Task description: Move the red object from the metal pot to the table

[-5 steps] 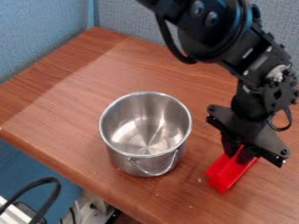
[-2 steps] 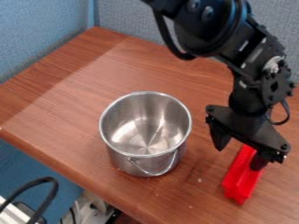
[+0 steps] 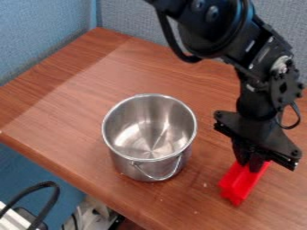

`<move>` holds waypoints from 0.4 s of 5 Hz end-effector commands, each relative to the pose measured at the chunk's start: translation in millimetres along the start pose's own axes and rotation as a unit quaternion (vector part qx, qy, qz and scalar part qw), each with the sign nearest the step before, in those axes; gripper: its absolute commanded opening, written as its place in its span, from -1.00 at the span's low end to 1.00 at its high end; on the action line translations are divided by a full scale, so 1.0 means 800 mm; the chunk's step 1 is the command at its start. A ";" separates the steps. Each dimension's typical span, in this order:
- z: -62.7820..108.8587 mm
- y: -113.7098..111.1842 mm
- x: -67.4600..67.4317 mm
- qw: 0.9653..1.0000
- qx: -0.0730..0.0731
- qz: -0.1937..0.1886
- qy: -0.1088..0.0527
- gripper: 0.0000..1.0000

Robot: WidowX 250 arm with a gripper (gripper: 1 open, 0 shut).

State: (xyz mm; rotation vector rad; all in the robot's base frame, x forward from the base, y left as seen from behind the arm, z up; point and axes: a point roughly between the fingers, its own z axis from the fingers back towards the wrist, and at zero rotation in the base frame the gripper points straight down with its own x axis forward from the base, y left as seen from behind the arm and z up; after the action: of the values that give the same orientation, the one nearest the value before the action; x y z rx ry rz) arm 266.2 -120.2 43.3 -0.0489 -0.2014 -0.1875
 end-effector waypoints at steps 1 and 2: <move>-0.005 0.012 -0.013 1.000 0.006 0.006 0.023 1.00; -0.002 0.012 -0.014 1.000 0.002 0.008 0.027 1.00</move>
State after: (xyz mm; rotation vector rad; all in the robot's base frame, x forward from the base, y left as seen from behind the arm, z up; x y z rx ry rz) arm 261.1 -117.7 43.4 -0.0494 -0.1699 -0.1983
